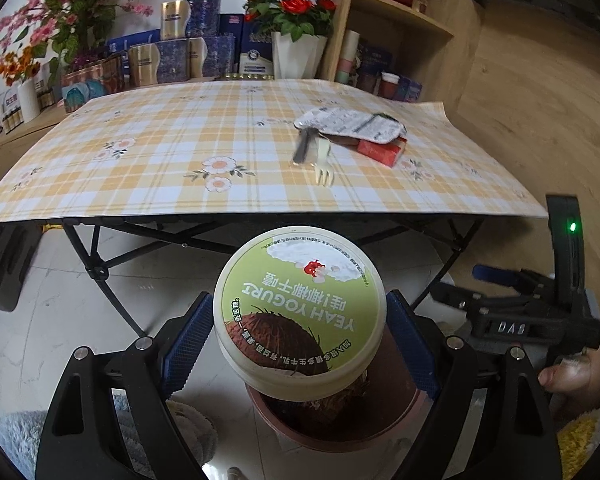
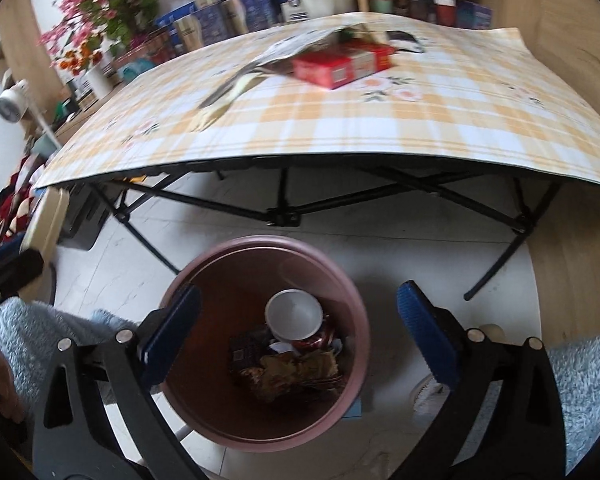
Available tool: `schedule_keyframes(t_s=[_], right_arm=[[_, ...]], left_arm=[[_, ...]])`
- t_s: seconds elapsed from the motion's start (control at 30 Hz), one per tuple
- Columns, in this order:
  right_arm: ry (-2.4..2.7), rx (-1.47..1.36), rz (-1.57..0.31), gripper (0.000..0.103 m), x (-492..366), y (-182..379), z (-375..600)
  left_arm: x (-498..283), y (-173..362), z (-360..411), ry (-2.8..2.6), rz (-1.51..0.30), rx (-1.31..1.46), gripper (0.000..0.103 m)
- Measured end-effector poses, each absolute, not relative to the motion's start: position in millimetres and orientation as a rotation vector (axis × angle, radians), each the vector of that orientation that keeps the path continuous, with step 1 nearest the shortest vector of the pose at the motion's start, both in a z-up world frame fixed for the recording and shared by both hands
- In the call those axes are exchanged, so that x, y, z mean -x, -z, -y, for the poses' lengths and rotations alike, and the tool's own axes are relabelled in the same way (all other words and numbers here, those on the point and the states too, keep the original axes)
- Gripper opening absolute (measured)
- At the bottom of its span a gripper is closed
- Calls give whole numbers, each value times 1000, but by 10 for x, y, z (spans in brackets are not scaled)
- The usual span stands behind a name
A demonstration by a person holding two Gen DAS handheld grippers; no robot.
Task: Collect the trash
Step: 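Lower the yogurt lid and cup over the pink bin and open both tools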
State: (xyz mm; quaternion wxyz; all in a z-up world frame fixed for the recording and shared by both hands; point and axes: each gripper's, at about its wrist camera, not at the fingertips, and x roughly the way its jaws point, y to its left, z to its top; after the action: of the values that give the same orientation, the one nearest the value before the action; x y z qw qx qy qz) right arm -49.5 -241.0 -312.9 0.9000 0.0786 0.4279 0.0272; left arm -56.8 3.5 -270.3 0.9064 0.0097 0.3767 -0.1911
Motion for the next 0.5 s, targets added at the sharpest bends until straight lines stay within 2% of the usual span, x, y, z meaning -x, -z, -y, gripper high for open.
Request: schedule_keyframes(t_s=[0.5], right_arm=[[29,-283,-889,97,544,3169,2775]], left_arm=[[441,3156,416,525,-960,-138,85]])
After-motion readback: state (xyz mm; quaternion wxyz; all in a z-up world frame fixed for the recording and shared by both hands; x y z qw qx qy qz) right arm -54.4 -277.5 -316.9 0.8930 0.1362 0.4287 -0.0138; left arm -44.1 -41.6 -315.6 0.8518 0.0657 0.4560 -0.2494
